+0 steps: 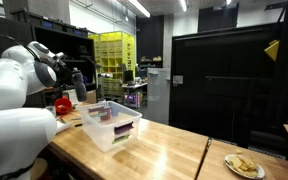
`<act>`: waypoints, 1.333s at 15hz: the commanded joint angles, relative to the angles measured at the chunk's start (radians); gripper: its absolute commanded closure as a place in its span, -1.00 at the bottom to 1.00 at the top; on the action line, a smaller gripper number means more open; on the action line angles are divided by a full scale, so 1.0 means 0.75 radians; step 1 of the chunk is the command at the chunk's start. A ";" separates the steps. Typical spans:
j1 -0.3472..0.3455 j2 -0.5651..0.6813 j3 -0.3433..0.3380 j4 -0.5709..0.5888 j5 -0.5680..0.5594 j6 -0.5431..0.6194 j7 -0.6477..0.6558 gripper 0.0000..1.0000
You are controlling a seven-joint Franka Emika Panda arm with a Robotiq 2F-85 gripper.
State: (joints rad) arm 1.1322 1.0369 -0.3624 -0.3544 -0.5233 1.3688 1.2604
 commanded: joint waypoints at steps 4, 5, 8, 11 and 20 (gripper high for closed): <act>-0.003 -0.103 -0.039 0.000 -0.058 -0.060 0.001 -0.05; -0.008 -0.114 -0.040 0.000 -0.060 -0.066 0.003 -0.05; -0.037 -0.141 -0.035 0.000 -0.056 -0.078 0.003 -0.05; -0.079 -0.162 -0.026 0.000 -0.047 -0.072 0.003 -0.05; -0.214 -0.191 -0.005 -0.001 -0.030 -0.066 -0.008 -0.05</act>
State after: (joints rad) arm 0.9923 0.9304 -0.3804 -0.3549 -0.5466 1.3266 1.2636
